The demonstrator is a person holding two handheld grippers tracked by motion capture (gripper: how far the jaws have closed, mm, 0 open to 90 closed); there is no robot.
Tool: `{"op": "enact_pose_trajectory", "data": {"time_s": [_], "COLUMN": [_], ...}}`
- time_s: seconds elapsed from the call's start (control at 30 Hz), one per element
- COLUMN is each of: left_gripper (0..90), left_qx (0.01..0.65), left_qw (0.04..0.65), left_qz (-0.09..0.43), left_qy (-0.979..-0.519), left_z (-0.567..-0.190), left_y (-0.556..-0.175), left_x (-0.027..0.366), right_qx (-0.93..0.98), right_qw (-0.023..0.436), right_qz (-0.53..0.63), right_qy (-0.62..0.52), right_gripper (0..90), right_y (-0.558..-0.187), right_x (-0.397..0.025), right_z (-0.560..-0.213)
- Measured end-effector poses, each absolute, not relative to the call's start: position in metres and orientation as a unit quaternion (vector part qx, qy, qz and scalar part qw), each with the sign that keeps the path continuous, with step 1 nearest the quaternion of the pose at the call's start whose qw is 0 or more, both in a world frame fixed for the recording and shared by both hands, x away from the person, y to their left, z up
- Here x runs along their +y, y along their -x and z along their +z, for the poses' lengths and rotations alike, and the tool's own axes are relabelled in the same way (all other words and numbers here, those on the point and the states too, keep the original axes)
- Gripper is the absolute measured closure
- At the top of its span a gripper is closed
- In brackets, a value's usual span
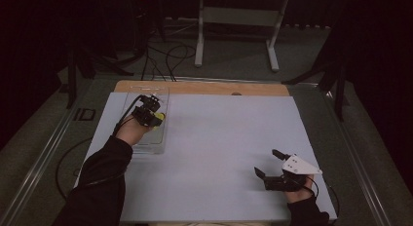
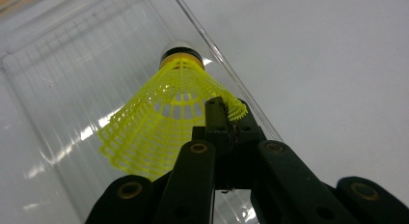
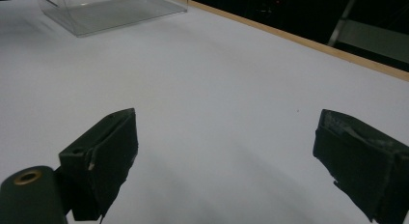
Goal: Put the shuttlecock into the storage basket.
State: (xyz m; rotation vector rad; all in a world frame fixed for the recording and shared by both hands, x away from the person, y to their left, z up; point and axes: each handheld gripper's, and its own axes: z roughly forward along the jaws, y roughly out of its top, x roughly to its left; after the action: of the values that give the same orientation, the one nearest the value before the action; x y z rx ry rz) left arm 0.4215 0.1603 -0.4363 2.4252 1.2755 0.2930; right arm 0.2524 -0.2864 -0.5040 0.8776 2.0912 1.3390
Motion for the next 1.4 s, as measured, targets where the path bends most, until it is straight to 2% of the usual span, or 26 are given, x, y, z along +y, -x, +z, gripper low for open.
{"op": "enact_pose_trajectory", "data": {"time_s": [0.23, 0.3, 0.37, 0.67, 0.9, 1.3, 1.4], "left_gripper": [86.9, 71.6, 60.4, 32.2, 21.7, 14.1, 3.1], "left_qx": [0.453, 0.459, 0.462, 0.461, 0.453, 0.441, 0.434], "left_qw": [0.180, 0.168, 0.172, 0.190, 0.193, 0.218, 0.237], "left_qz": [0.095, 0.109, 0.102, 0.101, 0.105, 0.096, 0.077], "left_qy": [-0.868, -0.866, -0.864, -0.861, -0.864, -0.865, -0.866], "left_z": [-0.438, -0.435, -0.431, -0.417, -0.412, -0.400, -0.398], "left_y": [-0.422, -0.421, -0.421, -0.417, -0.413, -0.409, -0.408], "left_x": [0.157, 0.156, 0.157, 0.157, 0.154, 0.156, 0.158], "right_qx": [0.769, 0.769, 0.769, 0.769, 0.769, 0.769, 0.769], "right_qw": [0.251, 0.253, 0.251, 0.252, 0.253, 0.253, 0.253], "right_qz": [0.491, 0.491, 0.491, 0.490, 0.490, 0.491, 0.491], "right_qy": [-0.322, -0.322, -0.324, -0.323, -0.322, -0.322, -0.322], "right_gripper": [8.6, 8.6, 8.6, 8.6, 8.6, 8.6, 8.6], "right_y": [-0.252, -0.252, -0.252, -0.252, -0.252, -0.252, -0.252], "right_x": [-0.286, -0.287, -0.287, -0.286, -0.286, -0.286, -0.286], "right_z": [-0.504, -0.504, -0.504, -0.504, -0.504, -0.504, -0.504]}}
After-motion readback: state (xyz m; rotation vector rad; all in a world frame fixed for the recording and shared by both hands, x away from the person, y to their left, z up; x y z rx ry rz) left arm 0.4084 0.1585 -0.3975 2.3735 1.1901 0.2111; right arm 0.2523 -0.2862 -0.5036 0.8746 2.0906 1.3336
